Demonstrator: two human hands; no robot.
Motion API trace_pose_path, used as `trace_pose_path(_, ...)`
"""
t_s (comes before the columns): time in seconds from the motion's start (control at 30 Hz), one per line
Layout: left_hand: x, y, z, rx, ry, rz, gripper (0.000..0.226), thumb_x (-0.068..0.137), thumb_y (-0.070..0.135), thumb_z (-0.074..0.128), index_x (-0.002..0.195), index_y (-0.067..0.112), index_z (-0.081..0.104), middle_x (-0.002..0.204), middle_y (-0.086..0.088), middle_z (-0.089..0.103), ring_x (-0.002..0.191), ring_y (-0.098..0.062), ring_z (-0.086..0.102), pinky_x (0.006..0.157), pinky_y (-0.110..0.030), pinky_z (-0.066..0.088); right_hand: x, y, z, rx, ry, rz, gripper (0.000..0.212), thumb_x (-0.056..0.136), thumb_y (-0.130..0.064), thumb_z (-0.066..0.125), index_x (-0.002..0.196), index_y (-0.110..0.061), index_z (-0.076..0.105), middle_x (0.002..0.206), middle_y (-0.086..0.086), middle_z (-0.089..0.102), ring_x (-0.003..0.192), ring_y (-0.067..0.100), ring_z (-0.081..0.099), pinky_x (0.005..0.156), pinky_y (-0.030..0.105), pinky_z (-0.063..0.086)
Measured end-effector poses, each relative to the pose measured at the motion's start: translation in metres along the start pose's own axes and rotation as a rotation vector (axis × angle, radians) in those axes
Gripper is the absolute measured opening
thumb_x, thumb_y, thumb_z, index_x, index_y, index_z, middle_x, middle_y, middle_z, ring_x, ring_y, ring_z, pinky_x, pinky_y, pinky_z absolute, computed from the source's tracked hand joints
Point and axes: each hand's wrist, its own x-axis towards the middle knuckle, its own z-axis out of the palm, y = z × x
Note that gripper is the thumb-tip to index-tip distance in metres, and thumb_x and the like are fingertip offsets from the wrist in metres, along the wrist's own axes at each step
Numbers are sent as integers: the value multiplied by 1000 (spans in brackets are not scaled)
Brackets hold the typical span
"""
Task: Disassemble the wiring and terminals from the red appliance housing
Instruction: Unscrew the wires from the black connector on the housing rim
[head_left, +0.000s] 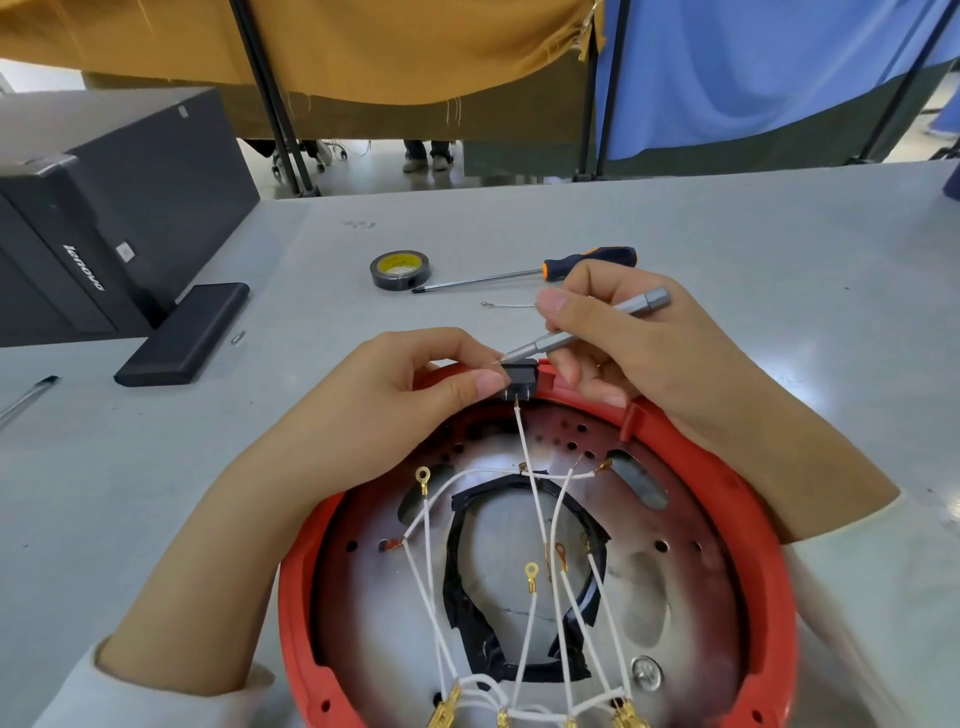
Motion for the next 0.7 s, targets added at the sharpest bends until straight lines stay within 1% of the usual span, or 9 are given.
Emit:
trace_pose_path(0.07,-1,1,0,-23,0,-4,24,79,45,57,88,26,69,94,11,73,91,-9,68,95,-35,48,0,0,0,-6,-17,-2,24,94,-22,54,75,-8,47,51,2,55,35,14,31,37,17,28)
trace_pose_path(0.13,0,2,0,-21,-4,-7,20,82,41,58,87,25,69,98,12,72,93,-9,67,97,-37,47,0,0,-1,-13,-34,-9,25,90,-26,58,75,-8,49,52,3,55,36,15,32,39,18,28)
trace_pose_path(0.2,0,1,0,-3,-4,-7,15,84,35,62,87,23,71,104,15,70,99,-4,65,100,-36,44,0,0,-1,5,-47,-18,25,83,-30,63,73,-9,53,53,3,56,36,14,33,39,18,30)
trace_pose_path(0.27,1,1,1,24,6,4,12,83,32,66,86,24,74,105,17,69,102,2,61,101,-31,43,0,1,-2,34,-50,-26,20,77,-31,68,72,-13,59,56,4,58,36,12,36,39,17,33)
trace_pose_path(0.33,0,2,1,64,7,24,10,82,32,67,85,26,75,104,18,68,100,5,60,98,-21,42,0,1,-1,34,-38,-29,17,75,-32,70,74,-17,62,58,4,60,36,11,37,40,17,34)
trace_pose_path(0.43,0,2,2,119,8,49,12,81,34,65,86,28,75,102,19,66,97,6,60,88,-8,40,0,4,3,-19,6,-50,16,83,-27,68,78,-15,59,56,2,61,35,5,43,40,14,35)
trace_pose_path(0.53,-1,2,2,160,13,55,14,79,39,64,84,31,75,102,20,65,95,7,59,83,-4,38,-1,4,8,-137,10,-64,23,91,-31,61,77,-16,50,56,4,63,35,4,47,41,9,35)
trace_pose_path(0.63,0,3,2,171,17,59,15,79,40,64,83,31,75,102,20,65,96,8,58,83,-4,38,1,4,8,-138,-7,-49,27,94,-32,56,76,-16,44,54,6,62,32,8,38,37,16,32)
trace_pose_path(0.7,0,3,2,179,26,67,15,79,40,64,83,31,75,102,20,65,96,8,58,82,-4,38,1,4,7,-122,3,-52,27,94,-30,56,74,-16,44,54,6,61,32,10,37,37,18,32)
